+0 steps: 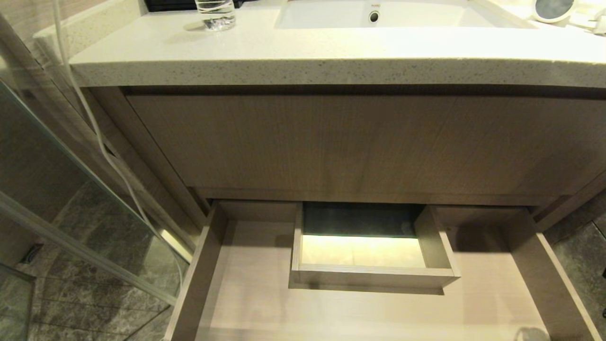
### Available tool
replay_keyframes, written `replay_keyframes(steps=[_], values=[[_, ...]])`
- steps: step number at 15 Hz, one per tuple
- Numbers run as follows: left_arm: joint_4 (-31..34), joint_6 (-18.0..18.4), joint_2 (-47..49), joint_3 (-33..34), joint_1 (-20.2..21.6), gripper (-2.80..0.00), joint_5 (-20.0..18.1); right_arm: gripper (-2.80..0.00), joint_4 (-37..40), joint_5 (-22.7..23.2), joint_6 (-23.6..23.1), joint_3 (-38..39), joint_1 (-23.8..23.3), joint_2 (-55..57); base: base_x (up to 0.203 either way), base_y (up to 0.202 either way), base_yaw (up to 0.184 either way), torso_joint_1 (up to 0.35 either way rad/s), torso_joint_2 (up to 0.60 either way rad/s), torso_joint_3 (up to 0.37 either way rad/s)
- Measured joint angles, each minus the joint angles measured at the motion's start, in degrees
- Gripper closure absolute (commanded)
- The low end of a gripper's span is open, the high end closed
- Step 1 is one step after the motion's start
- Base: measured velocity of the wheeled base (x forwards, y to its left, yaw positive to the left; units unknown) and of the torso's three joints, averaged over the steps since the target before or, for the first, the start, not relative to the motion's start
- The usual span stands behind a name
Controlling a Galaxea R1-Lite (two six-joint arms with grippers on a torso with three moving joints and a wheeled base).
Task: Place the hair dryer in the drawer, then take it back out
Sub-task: Close the drawer
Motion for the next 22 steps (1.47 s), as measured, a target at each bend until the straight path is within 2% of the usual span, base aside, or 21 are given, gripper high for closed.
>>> replay_keyframes(steps=[5, 9, 13, 17, 22], values=[[0.01, 0.00, 0.00, 0.00, 0.00, 0.00, 0.00, 0.00, -14.88, 0.36, -10.38, 0.27, -0.63, 3.97, 0.000, 0.000, 0.000, 0.000, 0.00, 0.000], [0.01, 0.00, 0.00, 0.00, 0.00, 0.00, 0.00, 0.00, -19.44, 3.77, -15.89, 0.68, -0.59, 4.91, 0.000, 0.000, 0.000, 0.000, 0.00, 0.000], [0.01, -0.02, 0.00, 0.00, 0.00, 0.00, 0.00, 0.00, -22.00, 5.13, -16.70, 0.97, -0.11, 5.41, 0.000, 0.000, 0.000, 0.000, 0.00, 0.000], [0.01, 0.00, 0.00, 0.00, 0.00, 0.00, 0.00, 0.00, -24.39, 6.53, -21.67, 1.13, 0.38, 5.87, 0.000, 0.000, 0.000, 0.000, 0.00, 0.000], [-0.02, 0.00, 0.00, 0.00, 0.00, 0.00, 0.00, 0.00, -28.82, 7.96, -22.51, 0.96, 1.43, 6.33, 0.000, 0.000, 0.000, 0.000, 0.00, 0.000]])
